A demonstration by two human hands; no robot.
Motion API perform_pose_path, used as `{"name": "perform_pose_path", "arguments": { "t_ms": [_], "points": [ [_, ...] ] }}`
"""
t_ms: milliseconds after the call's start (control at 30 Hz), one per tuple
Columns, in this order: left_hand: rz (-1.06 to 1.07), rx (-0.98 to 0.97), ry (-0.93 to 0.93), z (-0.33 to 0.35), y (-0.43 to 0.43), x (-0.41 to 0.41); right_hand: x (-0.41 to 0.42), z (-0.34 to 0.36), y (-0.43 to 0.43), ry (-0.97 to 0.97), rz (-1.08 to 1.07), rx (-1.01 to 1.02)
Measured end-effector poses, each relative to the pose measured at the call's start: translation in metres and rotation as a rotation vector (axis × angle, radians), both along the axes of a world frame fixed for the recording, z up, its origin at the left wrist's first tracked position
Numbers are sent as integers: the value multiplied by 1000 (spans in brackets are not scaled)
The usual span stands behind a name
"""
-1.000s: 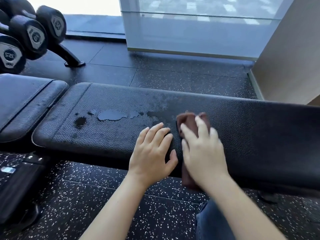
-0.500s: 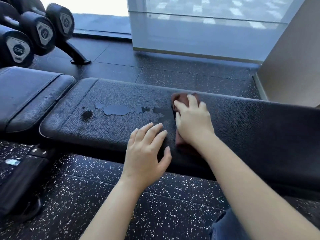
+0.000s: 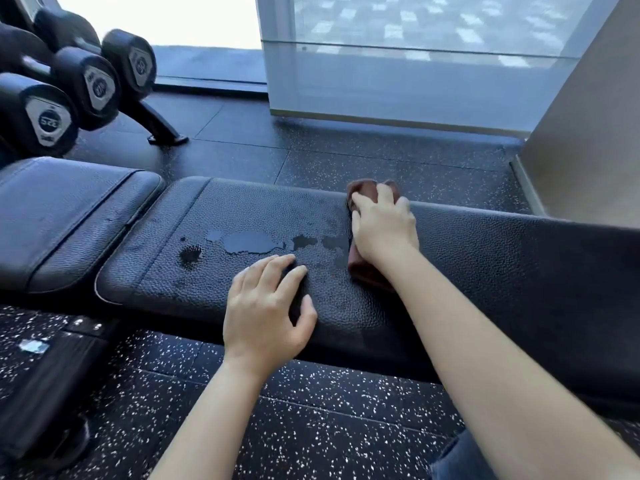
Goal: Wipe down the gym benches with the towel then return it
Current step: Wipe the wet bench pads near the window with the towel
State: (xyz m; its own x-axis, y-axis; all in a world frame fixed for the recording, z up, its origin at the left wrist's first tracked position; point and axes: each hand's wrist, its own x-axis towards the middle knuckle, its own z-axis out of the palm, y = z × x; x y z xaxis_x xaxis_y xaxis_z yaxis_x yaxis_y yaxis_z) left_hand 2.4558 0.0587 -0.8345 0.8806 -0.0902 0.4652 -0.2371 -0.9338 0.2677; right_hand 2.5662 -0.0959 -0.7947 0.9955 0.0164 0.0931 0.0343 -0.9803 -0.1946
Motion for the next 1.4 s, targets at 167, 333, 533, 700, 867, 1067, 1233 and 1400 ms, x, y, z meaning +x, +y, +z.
{"name": "perform_pose_path", "arguments": {
  "t_ms": [167, 333, 533, 700, 867, 1067, 1233, 1400],
  "points": [
    [0, 6, -15, 0, -2, 3, -115, -12, 18, -163, 94, 32],
    [5, -9, -17, -1, -1, 2, -61, -13, 20, -142, 181, 11],
    [6, -26, -5, 1, -1, 0, 8, 0, 35, 12, 68, 13],
    [-1, -31, 31, 2, 0, 0, -103, -14, 34, -198, 171, 41],
    [-12, -45, 46, 3, 1, 0, -80, -17, 35, -184, 175, 49],
    [-62, -12, 40, 2, 6, 2, 41, -1, 42, 41, -15, 29],
    [-232, 26, 1, 2, 33, 6, -55, -17, 53, -201, -11, 38],
    [-380, 108, -12, 6, 63, 15, -103, -13, 68, -184, -131, 46]
  ]
}}
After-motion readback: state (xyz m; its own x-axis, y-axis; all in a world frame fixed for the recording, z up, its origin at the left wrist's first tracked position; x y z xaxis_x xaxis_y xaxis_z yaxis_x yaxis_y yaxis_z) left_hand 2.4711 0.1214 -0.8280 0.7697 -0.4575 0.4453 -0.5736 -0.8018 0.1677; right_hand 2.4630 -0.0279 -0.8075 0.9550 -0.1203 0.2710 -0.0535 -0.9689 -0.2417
